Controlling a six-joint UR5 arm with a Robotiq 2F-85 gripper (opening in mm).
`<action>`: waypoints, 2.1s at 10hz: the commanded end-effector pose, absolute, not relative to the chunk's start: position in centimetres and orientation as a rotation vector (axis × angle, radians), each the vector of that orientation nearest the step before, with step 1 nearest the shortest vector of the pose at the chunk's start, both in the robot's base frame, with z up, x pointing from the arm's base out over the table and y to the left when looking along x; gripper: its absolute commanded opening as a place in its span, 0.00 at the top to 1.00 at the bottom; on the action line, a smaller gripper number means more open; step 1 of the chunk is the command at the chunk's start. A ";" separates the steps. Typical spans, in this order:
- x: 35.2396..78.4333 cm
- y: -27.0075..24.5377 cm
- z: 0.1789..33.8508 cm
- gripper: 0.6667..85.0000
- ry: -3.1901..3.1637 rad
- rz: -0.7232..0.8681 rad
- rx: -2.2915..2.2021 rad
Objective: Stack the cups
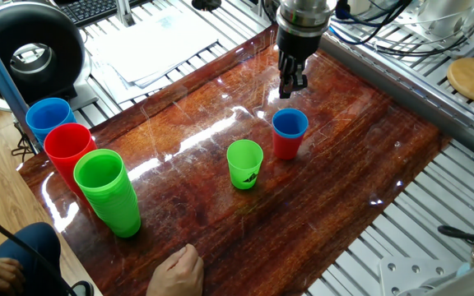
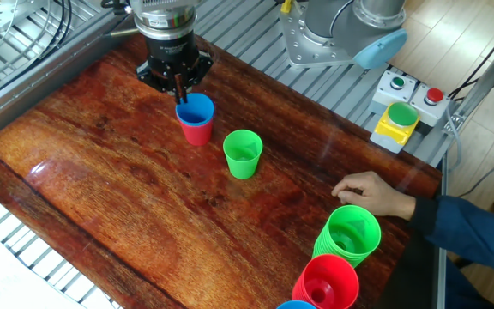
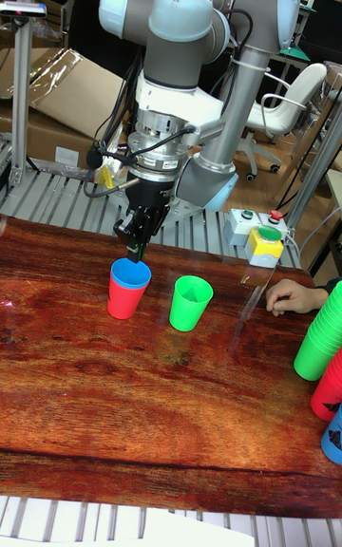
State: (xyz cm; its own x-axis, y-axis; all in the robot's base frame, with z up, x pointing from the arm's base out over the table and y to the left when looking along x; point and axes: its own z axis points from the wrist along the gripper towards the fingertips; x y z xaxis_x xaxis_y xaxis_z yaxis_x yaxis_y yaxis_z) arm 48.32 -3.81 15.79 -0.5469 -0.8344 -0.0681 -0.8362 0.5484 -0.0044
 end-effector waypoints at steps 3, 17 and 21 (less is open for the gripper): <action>48.2 0.9 15.1 0.73 2.754 0.196 -1.320; 49.9 7.4 10.1 0.72 2.787 0.084 -1.222; 50.7 6.9 10.5 0.73 2.767 0.063 -1.251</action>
